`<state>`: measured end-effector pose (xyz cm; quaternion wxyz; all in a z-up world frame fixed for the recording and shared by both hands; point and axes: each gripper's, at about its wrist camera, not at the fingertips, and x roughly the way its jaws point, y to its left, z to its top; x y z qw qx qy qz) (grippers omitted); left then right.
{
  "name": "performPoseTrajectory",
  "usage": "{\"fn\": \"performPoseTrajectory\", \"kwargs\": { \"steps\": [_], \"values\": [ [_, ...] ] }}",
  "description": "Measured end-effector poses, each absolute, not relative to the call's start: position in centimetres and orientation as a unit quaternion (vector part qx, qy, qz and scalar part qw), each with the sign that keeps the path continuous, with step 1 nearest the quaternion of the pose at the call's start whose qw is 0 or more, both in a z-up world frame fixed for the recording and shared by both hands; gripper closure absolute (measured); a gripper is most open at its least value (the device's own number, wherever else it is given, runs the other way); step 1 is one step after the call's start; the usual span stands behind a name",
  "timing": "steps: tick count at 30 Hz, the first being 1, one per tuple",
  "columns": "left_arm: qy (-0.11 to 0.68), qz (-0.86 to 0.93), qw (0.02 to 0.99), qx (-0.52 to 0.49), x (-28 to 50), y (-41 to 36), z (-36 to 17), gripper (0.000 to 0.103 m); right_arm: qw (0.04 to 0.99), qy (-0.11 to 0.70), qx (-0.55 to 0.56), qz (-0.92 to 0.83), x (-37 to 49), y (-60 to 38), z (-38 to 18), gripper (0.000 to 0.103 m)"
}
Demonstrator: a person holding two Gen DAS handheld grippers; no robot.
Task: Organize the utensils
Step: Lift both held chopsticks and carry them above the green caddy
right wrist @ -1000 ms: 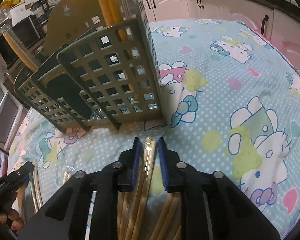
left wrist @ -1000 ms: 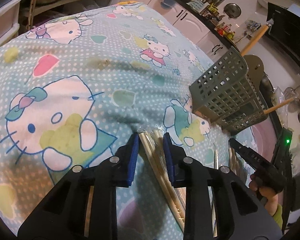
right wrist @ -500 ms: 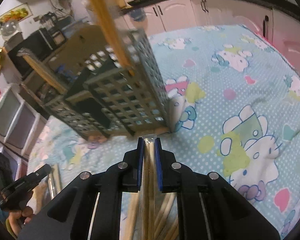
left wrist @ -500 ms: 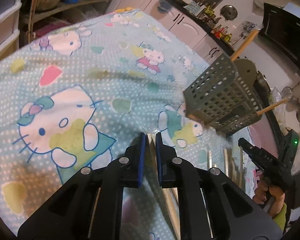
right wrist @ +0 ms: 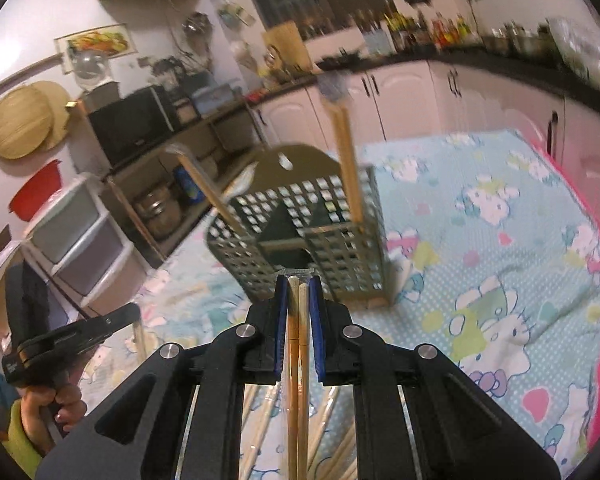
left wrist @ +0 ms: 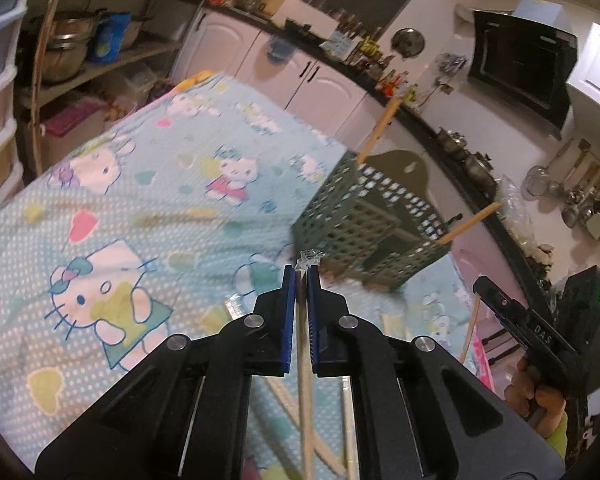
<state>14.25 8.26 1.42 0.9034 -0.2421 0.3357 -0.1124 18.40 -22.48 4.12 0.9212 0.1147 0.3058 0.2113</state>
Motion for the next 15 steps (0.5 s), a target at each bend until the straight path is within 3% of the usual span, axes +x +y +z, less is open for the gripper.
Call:
{"fn": "performPoseTrajectory", "kwargs": {
  "steps": [15],
  "values": [
    [0.288,-0.155,0.924,-0.198,13.8,4.1,6.8,0.101,0.947,0.223,0.078,0.216,14.4,-22.9,8.1,0.092]
  ]
}}
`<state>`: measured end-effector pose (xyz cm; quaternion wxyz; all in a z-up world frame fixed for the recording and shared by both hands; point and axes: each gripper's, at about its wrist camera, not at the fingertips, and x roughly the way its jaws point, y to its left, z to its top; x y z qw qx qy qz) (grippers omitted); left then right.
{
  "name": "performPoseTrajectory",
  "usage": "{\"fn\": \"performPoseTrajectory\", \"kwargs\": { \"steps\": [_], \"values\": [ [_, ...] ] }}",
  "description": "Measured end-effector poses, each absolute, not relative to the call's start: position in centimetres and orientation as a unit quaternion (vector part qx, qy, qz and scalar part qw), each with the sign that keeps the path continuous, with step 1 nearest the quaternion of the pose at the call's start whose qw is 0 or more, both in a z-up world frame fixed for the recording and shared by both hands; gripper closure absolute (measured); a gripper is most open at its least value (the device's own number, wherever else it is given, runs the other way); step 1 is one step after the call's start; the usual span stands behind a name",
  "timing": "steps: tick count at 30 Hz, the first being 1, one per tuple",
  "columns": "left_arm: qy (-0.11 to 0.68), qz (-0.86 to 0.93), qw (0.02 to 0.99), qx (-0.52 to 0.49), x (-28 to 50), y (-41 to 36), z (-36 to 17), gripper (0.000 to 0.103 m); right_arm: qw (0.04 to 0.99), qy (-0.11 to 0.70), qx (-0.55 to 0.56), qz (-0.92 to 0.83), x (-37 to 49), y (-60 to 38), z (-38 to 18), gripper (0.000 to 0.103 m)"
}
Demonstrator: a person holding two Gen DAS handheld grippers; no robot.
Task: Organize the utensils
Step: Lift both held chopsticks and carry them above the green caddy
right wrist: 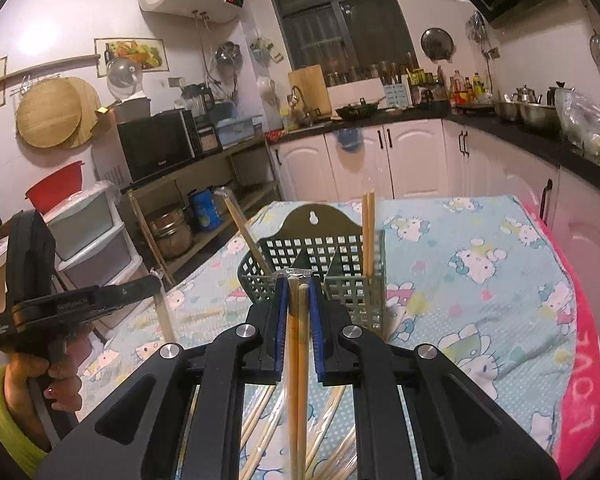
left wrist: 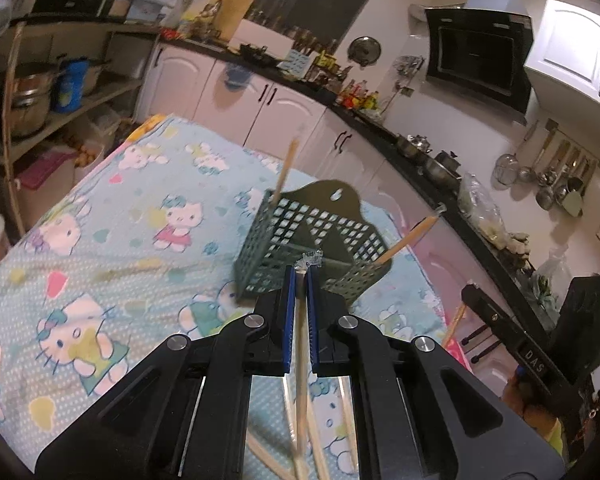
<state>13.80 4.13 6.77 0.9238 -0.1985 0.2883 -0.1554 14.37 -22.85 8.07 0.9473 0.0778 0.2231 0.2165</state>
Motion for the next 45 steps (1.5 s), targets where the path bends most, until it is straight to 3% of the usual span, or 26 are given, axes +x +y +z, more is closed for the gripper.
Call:
{"fn": "performPoseTrajectory", "kwargs": {
  "steps": [23,45],
  "values": [
    [0.234,-0.191,0.941,-0.154,16.4,0.3,12.5,0.102,0.965,0.161,0.073,0.195,14.8,-23.5,11.8,0.092],
    [0.178,-0.174,0.957,-0.149,20.7,1.9,17.4,0.101,0.972,0.118,0.066,0.192,19.1,-21.4,16.8,0.092]
  ]
}}
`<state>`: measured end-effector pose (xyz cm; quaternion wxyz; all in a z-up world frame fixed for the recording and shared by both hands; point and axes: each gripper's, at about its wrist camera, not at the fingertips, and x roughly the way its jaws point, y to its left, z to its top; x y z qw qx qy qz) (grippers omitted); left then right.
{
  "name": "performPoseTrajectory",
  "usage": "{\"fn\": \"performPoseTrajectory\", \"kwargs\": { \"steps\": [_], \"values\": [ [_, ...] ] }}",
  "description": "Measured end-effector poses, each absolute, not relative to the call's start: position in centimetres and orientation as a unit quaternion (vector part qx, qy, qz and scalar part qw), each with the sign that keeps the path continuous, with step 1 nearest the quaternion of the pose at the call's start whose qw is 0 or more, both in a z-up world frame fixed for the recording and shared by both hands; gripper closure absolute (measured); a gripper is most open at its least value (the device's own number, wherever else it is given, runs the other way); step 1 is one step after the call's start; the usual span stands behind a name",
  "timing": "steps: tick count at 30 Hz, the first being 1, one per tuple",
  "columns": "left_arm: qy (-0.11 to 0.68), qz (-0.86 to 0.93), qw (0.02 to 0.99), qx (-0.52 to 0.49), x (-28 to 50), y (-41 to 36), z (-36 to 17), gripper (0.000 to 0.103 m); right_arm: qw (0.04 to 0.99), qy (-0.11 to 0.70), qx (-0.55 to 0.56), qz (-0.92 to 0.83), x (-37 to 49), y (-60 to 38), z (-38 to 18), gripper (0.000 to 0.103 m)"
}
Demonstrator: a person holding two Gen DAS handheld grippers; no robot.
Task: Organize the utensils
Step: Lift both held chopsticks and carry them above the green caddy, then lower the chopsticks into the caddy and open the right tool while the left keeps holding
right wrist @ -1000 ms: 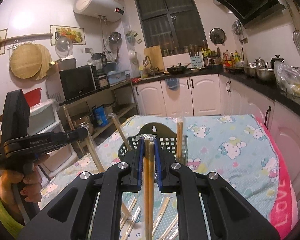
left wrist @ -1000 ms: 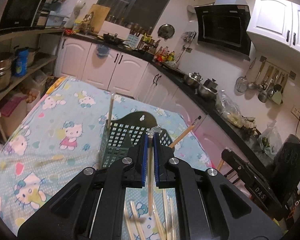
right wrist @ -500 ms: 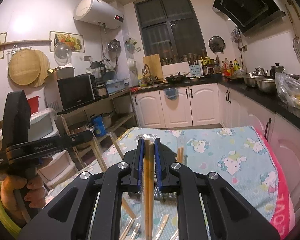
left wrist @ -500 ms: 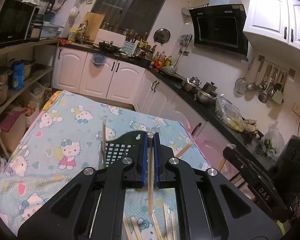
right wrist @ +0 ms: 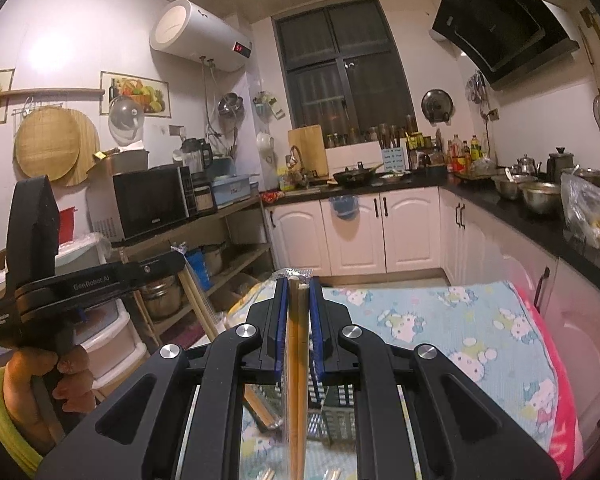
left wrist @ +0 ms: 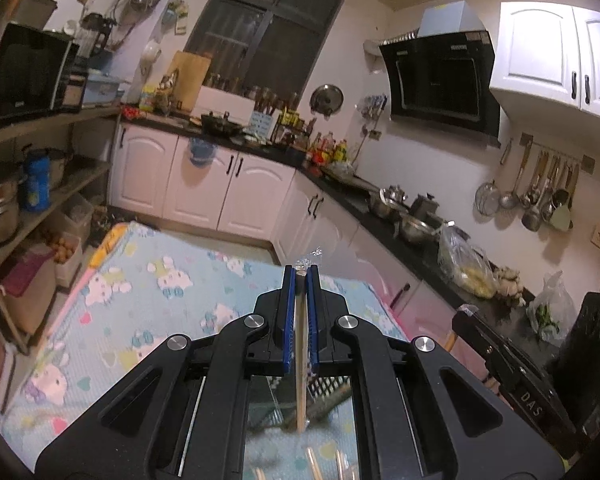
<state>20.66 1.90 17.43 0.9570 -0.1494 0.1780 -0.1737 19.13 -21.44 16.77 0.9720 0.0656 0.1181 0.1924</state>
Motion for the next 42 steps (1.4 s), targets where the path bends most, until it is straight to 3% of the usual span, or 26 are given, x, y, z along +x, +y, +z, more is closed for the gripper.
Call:
{"fn": "performPoseTrajectory", "kwargs": {
  "steps": [11,24,42],
  "values": [
    [0.138,-0.149,0.967,-0.152,22.0,3.6,19.4,0.101,0.976,0.092,0.061,0.188,21.3,-20.4,19.1,0.092],
    [0.148,-0.128,0.97,-0.144,23.6,3.8,16.6,0.101,0.981,0.062,0.062,0.171,24.0,-19.1,19.6,0.092],
    [0.168,-0.129,0.97,-0.122,24.3,2.1,11.2,0.101,0.989,0.047,0.052,0.128,27.9,-17.5,14.5,0.092]
  ]
}}
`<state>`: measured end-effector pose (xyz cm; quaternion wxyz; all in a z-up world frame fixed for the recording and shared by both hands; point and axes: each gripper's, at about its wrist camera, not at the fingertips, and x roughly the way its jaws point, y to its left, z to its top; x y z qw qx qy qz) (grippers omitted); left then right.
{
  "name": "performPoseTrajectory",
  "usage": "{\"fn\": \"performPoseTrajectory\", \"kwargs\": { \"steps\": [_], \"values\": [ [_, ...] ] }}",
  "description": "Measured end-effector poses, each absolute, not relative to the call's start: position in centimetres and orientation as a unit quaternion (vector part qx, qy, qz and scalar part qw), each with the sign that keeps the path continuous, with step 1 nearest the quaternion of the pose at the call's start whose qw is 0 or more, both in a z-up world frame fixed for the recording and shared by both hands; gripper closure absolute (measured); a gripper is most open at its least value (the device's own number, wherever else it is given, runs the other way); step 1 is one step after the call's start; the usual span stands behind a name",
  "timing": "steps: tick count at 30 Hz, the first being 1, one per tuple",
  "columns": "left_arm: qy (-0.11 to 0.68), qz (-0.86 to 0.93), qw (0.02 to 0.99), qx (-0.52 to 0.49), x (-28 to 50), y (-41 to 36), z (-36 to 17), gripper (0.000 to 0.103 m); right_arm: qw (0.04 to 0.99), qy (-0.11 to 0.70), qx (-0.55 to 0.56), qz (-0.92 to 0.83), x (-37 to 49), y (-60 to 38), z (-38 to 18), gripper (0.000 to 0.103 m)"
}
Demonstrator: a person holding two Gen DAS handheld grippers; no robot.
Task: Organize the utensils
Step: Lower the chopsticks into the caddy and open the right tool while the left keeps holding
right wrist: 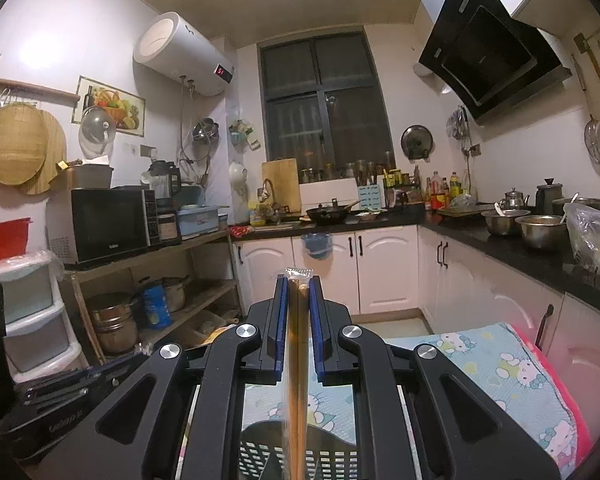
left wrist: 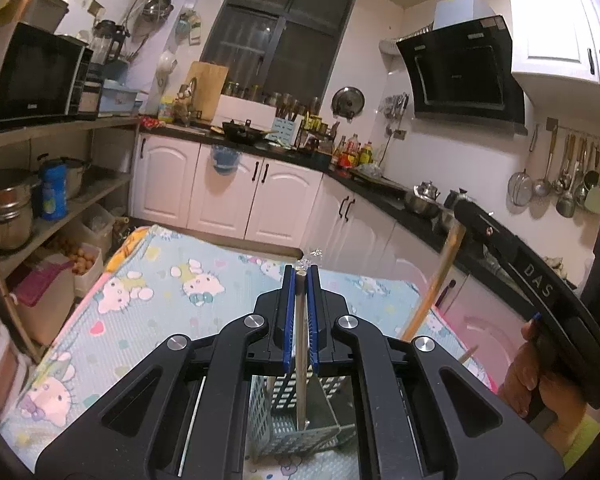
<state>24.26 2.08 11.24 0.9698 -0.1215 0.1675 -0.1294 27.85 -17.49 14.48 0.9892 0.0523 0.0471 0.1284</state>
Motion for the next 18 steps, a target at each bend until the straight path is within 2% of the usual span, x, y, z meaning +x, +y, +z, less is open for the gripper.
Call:
{"fn": "performPoseTrajectory", "kwargs": {
  "steps": [12,18],
  "values": [
    [0.148,-0.13,0.975,-0.099,23.2,1.9,8.8,0.101,0.992,0.045,0.049,0.112,27.9,-16.2,10.1,0.092],
    [0.176,-0.134,0.97,-0.101,23.4,1.8,7.1,0.101,0.991,0.058,0.058,0.106,27.7,-15.7,8.3,0.092]
  ]
}}
